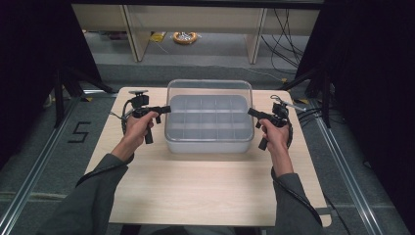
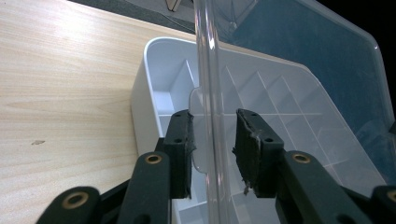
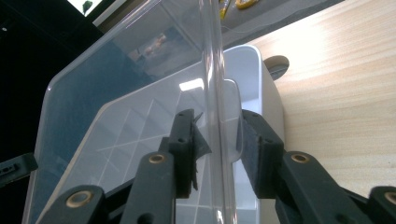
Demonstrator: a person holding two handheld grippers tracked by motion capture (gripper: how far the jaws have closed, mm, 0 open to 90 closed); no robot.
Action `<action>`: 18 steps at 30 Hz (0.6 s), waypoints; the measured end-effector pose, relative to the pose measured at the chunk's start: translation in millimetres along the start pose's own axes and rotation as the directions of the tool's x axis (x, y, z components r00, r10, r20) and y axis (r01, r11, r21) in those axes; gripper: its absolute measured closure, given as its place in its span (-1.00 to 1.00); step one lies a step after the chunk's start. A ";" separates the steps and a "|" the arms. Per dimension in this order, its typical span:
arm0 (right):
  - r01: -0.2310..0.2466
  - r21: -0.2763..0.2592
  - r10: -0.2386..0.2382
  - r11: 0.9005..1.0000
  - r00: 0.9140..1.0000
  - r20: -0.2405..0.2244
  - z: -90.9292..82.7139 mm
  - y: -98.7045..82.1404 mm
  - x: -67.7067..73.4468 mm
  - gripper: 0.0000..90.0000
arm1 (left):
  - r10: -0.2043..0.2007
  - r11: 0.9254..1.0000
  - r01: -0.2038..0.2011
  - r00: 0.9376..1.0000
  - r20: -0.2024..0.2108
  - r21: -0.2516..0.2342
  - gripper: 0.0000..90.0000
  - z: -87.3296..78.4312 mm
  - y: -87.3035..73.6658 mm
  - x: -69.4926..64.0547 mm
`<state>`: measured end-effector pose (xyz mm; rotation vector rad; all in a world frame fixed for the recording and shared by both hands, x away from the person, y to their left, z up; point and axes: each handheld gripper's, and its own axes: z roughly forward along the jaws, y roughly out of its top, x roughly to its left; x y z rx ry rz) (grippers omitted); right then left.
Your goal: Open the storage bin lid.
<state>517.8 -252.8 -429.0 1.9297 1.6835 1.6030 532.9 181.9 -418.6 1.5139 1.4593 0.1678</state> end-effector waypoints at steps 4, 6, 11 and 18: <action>-0.016 0.002 0.015 1.000 1.000 0.005 -5.2 1.3 3.1 0.52 | -0.002 1.000 0.002 1.000 0.014 0.003 0.47 -3.9 0.4 -1.6; -0.008 -0.009 0.008 1.000 1.000 0.000 -7.2 2.4 4.7 0.52 | 0.010 1.000 -0.010 1.000 0.009 0.001 0.47 -6.0 0.5 -4.0; 0.029 -0.027 -0.029 0.999 1.000 -0.004 -13.0 4.8 6.5 0.52 | 0.024 1.000 -0.023 1.000 0.020 -0.014 0.47 -13.5 3.2 -10.7; 0.011 -0.046 -0.012 0.999 1.000 -0.019 -27.0 4.7 12.6 0.52 | 0.055 0.998 -0.054 0.998 0.041 -0.028 0.47 -27.7 4.2 -20.7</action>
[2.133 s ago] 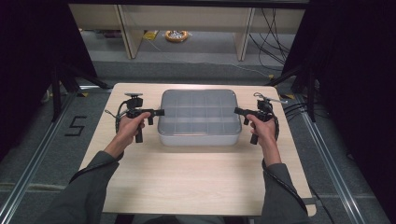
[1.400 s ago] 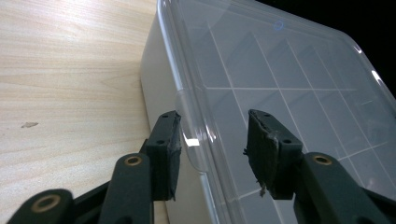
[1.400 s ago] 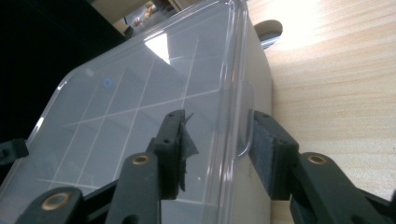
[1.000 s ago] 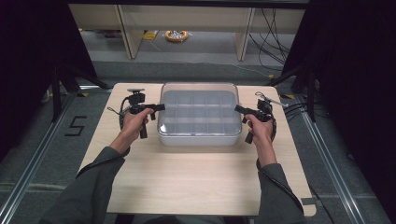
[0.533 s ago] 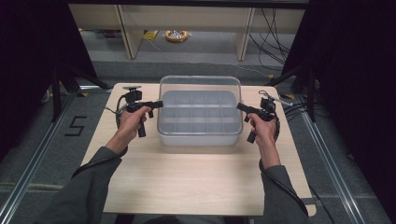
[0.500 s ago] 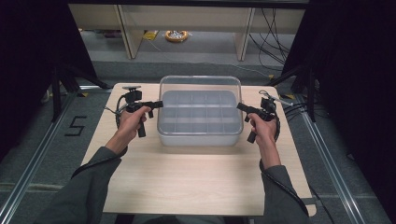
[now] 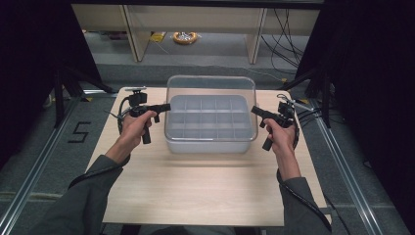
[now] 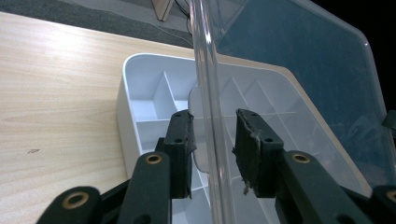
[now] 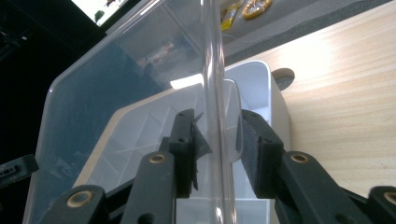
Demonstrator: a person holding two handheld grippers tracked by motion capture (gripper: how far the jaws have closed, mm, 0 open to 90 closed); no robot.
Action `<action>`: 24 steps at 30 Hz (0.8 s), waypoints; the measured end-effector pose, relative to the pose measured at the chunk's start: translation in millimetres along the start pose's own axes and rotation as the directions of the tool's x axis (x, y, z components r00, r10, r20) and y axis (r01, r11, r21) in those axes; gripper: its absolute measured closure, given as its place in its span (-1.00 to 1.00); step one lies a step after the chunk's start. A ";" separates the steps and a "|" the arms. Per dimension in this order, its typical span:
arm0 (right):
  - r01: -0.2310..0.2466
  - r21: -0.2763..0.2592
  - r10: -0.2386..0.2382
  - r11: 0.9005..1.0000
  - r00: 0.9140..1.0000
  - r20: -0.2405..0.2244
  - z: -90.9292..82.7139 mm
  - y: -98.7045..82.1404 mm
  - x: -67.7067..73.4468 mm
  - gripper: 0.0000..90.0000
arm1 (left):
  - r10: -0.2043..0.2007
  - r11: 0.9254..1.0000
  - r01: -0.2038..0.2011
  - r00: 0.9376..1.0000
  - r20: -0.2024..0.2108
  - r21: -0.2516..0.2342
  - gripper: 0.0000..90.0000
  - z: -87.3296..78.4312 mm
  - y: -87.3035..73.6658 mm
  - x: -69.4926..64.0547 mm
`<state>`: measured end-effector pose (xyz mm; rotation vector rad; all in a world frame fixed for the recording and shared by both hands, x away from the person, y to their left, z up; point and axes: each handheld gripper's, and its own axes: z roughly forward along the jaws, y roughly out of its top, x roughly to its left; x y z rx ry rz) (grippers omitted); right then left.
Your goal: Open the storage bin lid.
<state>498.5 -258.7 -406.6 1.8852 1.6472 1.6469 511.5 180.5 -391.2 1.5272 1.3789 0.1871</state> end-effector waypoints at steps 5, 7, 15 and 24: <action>0.023 -0.005 -0.024 1.000 1.000 -0.012 -12.0 -0.5 0.7 0.53 | 0.010 1.000 -0.010 1.000 0.018 -0.006 0.48 -8.4 -6.0 -6.0; 0.008 -0.004 -0.008 1.000 1.000 -0.019 -16.3 -3.0 1.5 0.53 | 0.007 1.000 -0.007 1.000 0.012 -0.001 0.48 -10.1 -10.0 -7.4; 0.047 -0.013 -0.047 0.999 0.999 -0.025 -29.8 -13.9 1.8 0.54 | 0.003 1.000 -0.003 1.000 0.009 -0.012 0.48 -15.9 -21.8 -11.6; 0.035 -0.013 -0.035 0.999 0.999 -0.022 -34.6 -29.4 -1.0 0.54 | 0.008 1.000 -0.008 1.000 0.014 -0.013 0.46 -24.4 -33.2 -11.6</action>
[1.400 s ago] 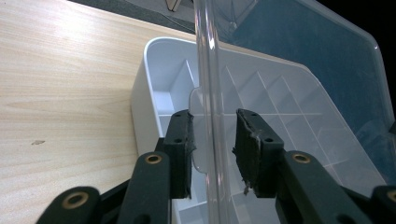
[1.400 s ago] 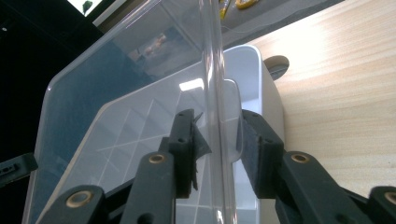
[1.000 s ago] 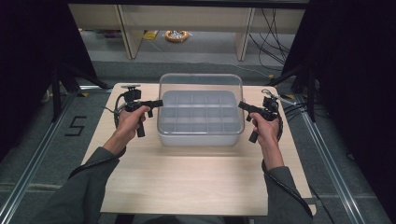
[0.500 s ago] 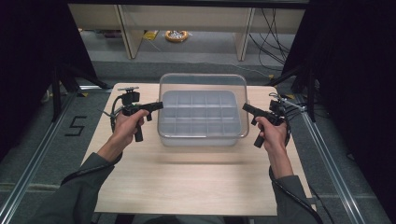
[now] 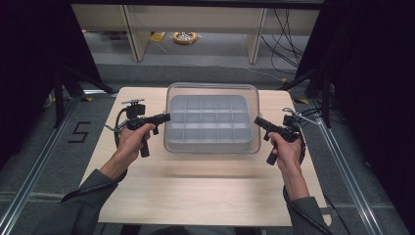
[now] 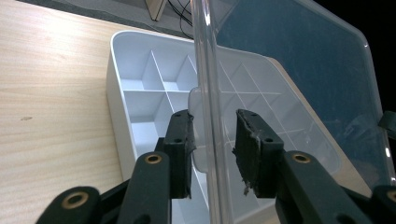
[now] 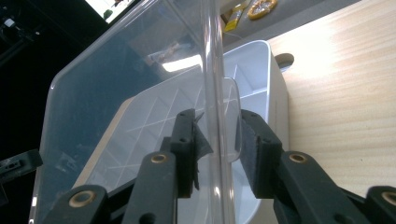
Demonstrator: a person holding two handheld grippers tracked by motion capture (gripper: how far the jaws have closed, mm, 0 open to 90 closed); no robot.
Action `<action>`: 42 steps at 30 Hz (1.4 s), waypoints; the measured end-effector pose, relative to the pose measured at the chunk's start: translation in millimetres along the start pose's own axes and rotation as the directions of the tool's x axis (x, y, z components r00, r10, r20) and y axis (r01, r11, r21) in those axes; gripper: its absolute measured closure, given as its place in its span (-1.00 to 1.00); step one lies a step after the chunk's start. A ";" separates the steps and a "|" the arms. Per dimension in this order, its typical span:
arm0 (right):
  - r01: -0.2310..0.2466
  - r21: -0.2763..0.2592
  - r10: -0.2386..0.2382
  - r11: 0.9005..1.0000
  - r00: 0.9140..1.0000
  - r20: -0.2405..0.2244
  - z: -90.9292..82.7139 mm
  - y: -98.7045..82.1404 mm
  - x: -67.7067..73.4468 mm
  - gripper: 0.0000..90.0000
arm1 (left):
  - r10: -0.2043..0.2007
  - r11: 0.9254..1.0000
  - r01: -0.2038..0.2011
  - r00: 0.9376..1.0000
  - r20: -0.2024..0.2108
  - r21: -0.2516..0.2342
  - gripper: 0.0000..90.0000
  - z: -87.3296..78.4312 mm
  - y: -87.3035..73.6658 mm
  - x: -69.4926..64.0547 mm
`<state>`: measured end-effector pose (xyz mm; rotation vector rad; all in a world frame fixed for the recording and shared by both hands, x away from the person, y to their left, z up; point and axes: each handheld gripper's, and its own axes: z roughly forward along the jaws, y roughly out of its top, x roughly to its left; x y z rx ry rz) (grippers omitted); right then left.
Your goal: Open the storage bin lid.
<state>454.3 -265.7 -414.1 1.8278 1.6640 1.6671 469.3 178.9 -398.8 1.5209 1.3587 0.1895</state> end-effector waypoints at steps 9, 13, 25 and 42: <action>0.030 -0.001 -0.030 1.000 1.000 0.007 -12.8 -18.8 5.8 0.54 | -0.018 1.000 0.018 1.000 0.020 0.002 0.44 -10.1 -22.5 4.0; -0.027 0.021 0.027 0.999 1.000 0.010 -22.3 -28.8 10.3 0.54 | -0.038 0.999 0.037 0.999 0.039 0.013 0.44 -14.6 -31.6 5.4; 0.025 0.014 -0.025 1.000 1.000 0.012 -36.8 -56.6 3.6 0.54 | 0.009 0.999 -0.010 0.999 0.033 0.039 0.44 -24.7 -57.4 4.3; 0.047 0.015 -0.046 0.999 0.999 -0.024 -60.4 -87.2 9.0 0.58 | -0.003 0.998 -0.001 0.998 0.065 0.061 0.47 -46.5 -88.0 11.4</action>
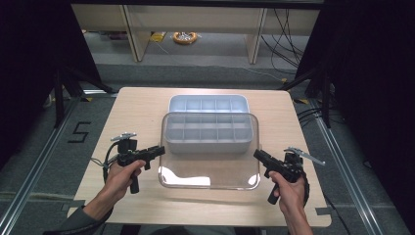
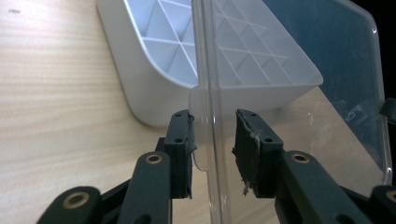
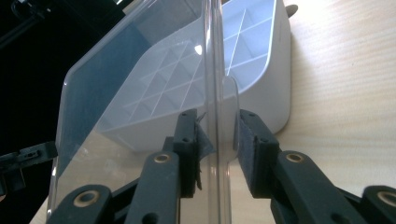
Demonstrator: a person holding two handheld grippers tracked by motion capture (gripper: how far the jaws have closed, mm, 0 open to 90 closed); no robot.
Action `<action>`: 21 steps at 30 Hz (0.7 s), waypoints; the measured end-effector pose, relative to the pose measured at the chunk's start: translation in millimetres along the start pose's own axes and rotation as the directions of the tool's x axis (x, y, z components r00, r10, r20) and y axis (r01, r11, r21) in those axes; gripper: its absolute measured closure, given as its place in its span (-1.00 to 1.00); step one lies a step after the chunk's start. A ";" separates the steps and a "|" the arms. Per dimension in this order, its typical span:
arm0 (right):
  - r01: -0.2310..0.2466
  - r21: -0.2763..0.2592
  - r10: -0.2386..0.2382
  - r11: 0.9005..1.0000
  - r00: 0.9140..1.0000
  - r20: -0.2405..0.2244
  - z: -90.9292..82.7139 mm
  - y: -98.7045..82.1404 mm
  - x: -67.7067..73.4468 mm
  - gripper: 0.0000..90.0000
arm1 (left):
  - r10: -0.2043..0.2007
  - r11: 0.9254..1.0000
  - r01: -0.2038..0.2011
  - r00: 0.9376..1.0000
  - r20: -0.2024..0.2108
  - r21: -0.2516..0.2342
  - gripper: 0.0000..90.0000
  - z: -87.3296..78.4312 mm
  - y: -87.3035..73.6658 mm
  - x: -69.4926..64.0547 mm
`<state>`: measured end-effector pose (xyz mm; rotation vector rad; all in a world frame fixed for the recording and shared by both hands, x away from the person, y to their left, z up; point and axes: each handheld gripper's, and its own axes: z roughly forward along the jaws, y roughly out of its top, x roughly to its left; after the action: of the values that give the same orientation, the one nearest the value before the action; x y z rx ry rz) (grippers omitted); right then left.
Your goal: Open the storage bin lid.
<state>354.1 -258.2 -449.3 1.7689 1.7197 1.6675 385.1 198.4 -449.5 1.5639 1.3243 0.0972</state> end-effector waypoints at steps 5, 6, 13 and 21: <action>-0.010 0.024 0.010 1.000 1.000 -0.016 -3.1 -11.5 2.7 0.59 | 0.005 1.000 -0.005 1.000 -0.008 0.022 0.47 -6.3 -12.2 4.1; -0.002 0.027 0.002 1.000 1.000 -0.001 -3.6 -13.6 2.8 0.59 | 0.004 1.000 -0.004 1.000 -0.008 0.025 0.47 -7.3 -14.9 4.5; -0.008 0.050 0.008 0.999 1.000 0.006 -7.5 -27.5 1.5 0.59 | -0.012 0.999 0.011 1.000 0.003 0.046 0.46 -12.9 -33.6 6.9; -0.038 0.061 0.039 0.997 0.999 -0.017 -16.0 -41.2 1.2 0.59 | -0.012 0.998 0.012 1.000 0.003 0.057 0.45 -17.4 -51.8 5.8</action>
<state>317.3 -252.7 -473.3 1.8298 1.7726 1.6686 341.4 206.2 -481.8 1.6026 1.3437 0.0495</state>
